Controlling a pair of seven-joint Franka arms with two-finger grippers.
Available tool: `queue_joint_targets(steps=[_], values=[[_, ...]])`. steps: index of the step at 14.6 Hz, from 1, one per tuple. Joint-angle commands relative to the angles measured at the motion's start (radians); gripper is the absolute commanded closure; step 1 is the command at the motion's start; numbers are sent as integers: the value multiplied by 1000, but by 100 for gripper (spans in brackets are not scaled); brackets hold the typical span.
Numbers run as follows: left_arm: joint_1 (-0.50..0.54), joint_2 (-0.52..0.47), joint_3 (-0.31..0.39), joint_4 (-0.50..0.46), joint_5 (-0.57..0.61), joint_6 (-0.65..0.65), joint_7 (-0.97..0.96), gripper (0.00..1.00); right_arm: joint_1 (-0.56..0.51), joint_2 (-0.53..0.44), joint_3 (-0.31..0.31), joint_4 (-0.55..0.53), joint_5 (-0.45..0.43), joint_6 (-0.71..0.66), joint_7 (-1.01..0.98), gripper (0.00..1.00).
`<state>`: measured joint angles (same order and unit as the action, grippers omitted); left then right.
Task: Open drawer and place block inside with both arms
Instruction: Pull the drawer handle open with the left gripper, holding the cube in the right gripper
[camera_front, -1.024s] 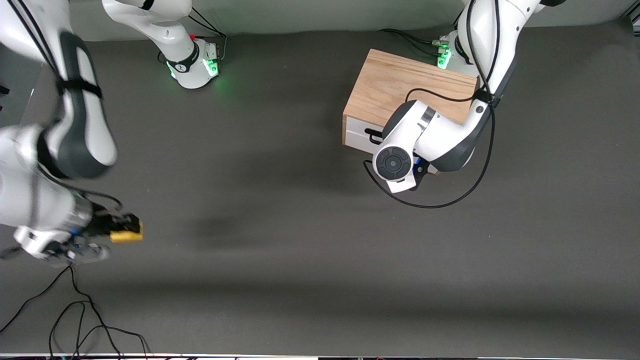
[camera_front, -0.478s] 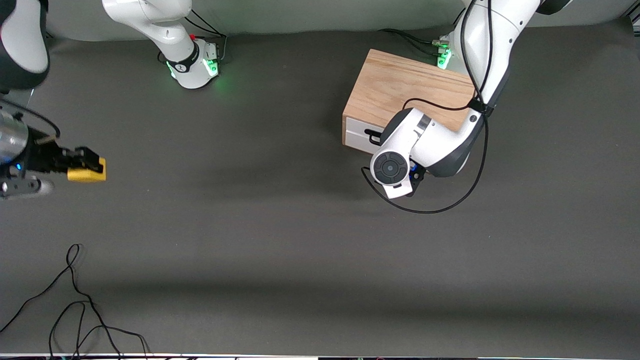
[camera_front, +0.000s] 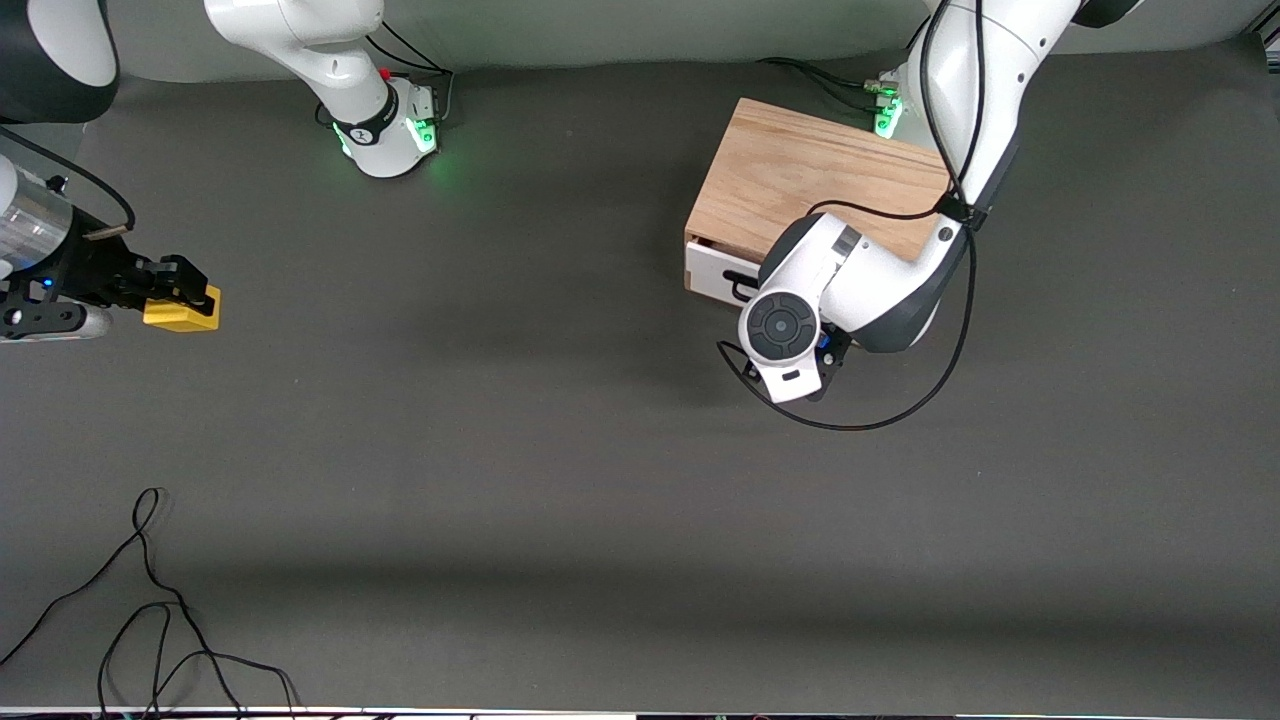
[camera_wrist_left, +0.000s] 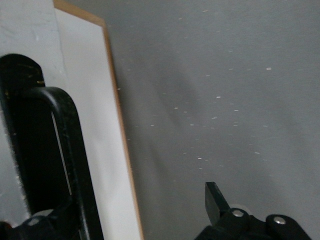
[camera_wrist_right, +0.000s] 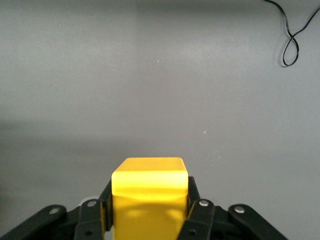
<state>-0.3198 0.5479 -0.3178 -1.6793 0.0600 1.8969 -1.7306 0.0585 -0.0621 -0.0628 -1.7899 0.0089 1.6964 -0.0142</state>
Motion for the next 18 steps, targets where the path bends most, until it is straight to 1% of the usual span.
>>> queue_joint_targets(steps=[1,5,12,15,16,17,18], values=[[-2,14,6,35,21,157,-4,0,3,-19,0,-28,-20,32,25,72],[13,14,8,50,18,275,-1,0,-2,14,-2,12,-21,35,17,73],[1,15,3,70,17,447,-1,0,-2,30,-2,24,-21,35,13,73],[1,15,2,76,15,450,-3,0,-2,34,-2,26,-21,35,10,73],[1,14,2,76,15,430,-7,0,-2,36,-2,24,-21,35,10,73],[-4,14,2,73,15,389,-9,0,-2,36,-2,24,-21,35,10,73],[-5,9,2,76,17,314,-9,0,-2,36,-2,24,-21,35,10,73]])
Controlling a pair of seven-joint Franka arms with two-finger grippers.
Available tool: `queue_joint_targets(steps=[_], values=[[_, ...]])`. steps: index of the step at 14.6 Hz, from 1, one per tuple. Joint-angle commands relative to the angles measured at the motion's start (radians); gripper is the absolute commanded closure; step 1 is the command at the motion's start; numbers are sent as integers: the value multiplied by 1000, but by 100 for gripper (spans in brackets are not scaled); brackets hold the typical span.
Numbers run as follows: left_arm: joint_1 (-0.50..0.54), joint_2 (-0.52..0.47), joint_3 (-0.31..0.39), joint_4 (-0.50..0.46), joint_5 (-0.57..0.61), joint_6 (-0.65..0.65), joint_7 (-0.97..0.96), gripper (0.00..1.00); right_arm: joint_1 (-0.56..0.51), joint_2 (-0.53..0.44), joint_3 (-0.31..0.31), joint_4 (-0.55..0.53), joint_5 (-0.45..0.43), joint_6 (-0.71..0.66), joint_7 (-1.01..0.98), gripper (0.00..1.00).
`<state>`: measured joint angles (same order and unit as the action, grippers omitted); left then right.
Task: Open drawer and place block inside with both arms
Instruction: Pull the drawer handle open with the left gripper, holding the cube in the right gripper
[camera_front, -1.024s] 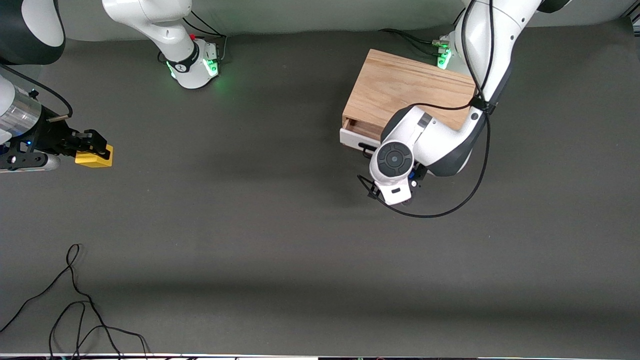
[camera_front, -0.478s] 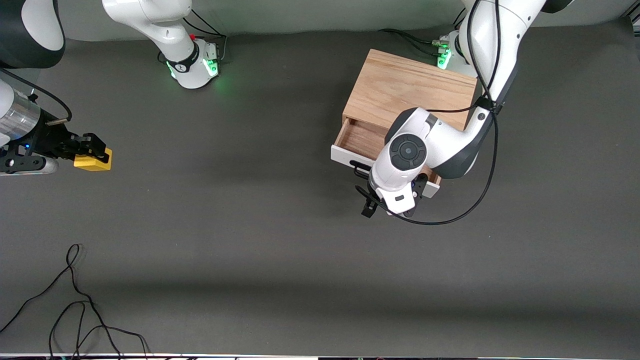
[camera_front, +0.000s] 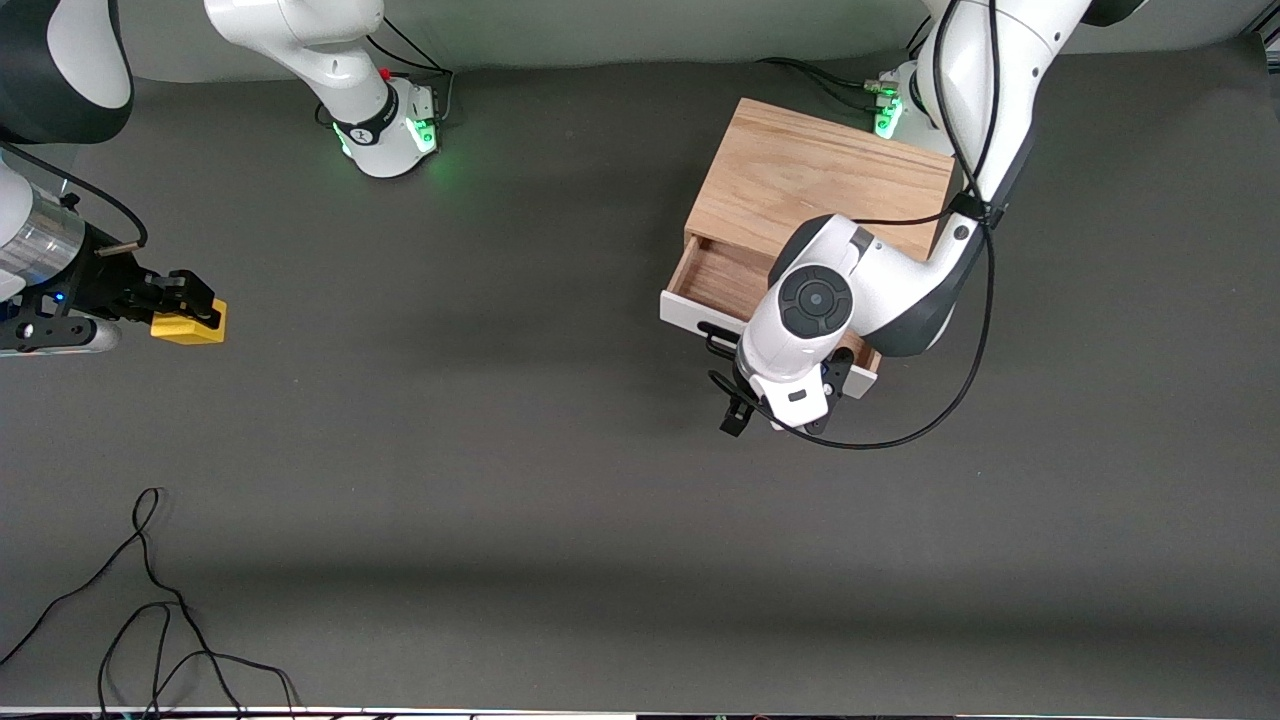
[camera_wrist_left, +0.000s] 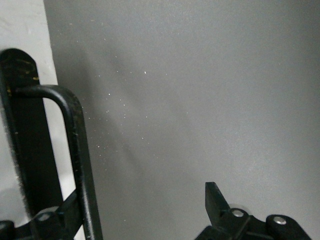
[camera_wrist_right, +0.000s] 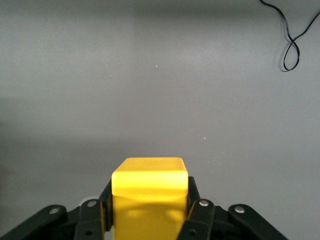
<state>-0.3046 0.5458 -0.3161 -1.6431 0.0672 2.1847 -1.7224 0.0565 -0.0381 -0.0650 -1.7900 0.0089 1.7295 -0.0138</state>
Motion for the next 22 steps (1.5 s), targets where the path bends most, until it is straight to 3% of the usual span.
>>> queue_joint_targets(steps=[1,5,11,15,22], values=[[-21,5,0,49,10,-53,-19,0,0,12,1,24,-21,2,9,73],[-19,2,-1,155,-1,-293,-26,0,0,14,1,24,-21,2,9,73],[-22,2,-1,172,0,-358,-23,0,-1,14,1,24,-23,-1,3,73],[-10,-17,0,184,11,-486,-5,0,3,14,1,24,-23,-1,9,73],[93,-161,3,384,0,-1098,451,0,8,14,5,23,-21,-1,18,73]])
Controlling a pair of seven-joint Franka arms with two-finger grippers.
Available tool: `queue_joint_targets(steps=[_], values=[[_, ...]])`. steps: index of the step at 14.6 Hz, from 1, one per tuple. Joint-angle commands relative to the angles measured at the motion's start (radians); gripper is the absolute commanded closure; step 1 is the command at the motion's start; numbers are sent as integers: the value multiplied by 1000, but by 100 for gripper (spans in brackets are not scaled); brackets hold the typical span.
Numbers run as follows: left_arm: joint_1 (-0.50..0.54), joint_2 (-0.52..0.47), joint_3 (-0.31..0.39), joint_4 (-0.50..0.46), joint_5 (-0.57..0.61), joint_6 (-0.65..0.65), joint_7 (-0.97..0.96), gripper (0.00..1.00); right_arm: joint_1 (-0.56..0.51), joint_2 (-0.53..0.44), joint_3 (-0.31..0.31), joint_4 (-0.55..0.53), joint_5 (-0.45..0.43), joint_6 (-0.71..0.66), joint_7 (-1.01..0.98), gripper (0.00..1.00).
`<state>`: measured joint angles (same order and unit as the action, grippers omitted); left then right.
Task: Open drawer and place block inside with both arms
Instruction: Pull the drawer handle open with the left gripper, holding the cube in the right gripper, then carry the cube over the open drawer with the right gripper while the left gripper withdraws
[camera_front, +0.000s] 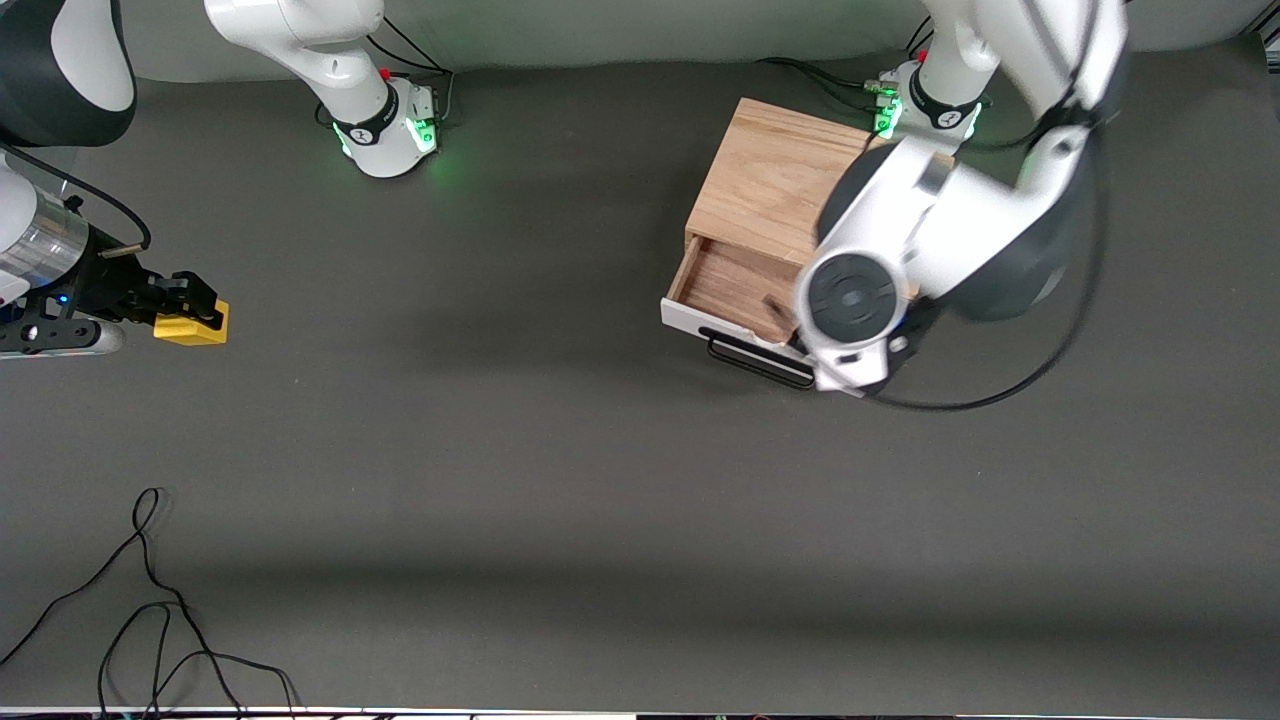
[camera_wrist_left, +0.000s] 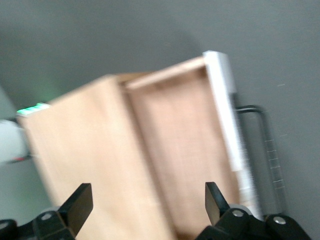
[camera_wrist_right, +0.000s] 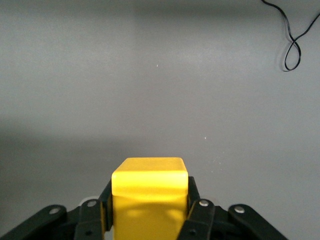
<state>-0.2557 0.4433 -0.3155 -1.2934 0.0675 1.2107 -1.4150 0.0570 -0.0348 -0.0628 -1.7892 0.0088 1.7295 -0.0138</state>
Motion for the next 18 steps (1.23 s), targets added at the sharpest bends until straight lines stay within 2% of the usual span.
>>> queue_joint_targets(steps=[1,3,5,9,12,15,18], values=[[76,-81,3,48,0,-185,221,0,9,9,9,24,-21,-2,32,73],[148,-127,1,56,0,-265,412,0,73,0,12,22,-20,-19,133,73],[208,-178,6,56,11,-278,627,0,173,-10,12,25,-20,-45,294,73],[326,-229,6,48,2,-107,982,0,416,12,12,63,-10,-47,631,73],[378,-229,6,23,-2,45,1328,0,605,131,12,186,-12,-39,909,74],[377,-232,12,14,6,137,1361,0,757,326,12,393,-13,-39,1160,75],[377,-233,12,-1,6,203,1361,0,851,510,12,594,-20,-41,1329,76]])
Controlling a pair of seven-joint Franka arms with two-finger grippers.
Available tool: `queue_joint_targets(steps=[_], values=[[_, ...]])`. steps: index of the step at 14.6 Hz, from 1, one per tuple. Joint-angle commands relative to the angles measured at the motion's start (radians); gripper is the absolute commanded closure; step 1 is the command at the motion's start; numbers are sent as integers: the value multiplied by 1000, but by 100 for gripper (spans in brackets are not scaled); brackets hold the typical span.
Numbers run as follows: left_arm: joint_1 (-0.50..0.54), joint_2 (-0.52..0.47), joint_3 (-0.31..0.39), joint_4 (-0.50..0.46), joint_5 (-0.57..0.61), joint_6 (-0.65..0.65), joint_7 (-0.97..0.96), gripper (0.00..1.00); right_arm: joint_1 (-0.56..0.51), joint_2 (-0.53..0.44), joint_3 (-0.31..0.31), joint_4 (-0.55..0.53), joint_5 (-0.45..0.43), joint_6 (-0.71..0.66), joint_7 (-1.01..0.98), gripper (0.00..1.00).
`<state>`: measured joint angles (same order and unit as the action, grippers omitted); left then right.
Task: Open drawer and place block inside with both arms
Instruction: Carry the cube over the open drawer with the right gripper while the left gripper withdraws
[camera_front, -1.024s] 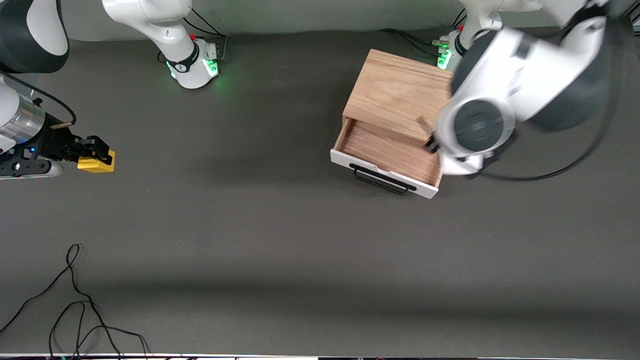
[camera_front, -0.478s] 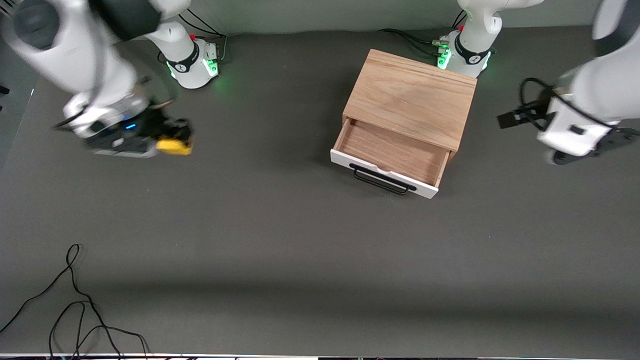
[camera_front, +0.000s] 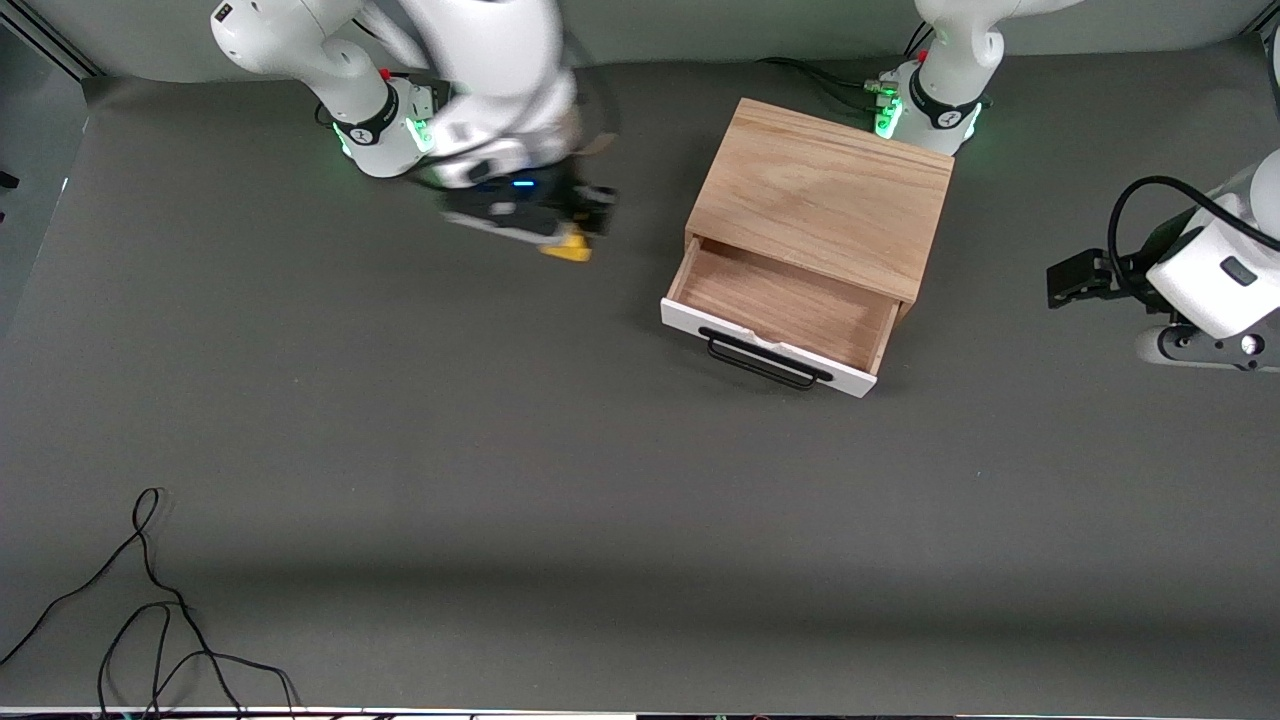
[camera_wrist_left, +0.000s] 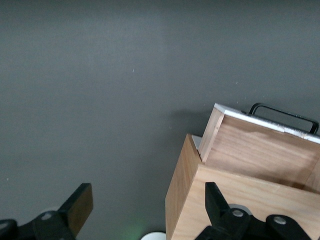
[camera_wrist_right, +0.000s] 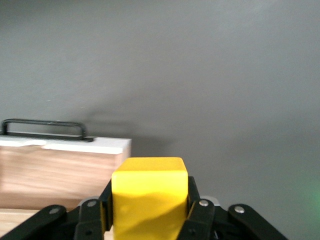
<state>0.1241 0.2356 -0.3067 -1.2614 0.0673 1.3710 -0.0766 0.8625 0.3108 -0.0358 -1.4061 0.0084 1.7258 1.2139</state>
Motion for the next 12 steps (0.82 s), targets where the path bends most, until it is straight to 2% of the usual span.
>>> queue_joint_targets(steps=[1,5,11,12], values=[[-3,-24,3,-32,6,52,26,0,58,213,-15,261,-19,-34,137,76],[-3,-25,3,-33,8,20,31,0,124,372,-16,420,-21,-16,225,77],[-12,-51,17,-58,5,14,32,1,156,471,-19,424,-24,72,231,77],[-24,-74,46,-79,5,19,37,1,156,485,-19,423,-31,89,231,77]])
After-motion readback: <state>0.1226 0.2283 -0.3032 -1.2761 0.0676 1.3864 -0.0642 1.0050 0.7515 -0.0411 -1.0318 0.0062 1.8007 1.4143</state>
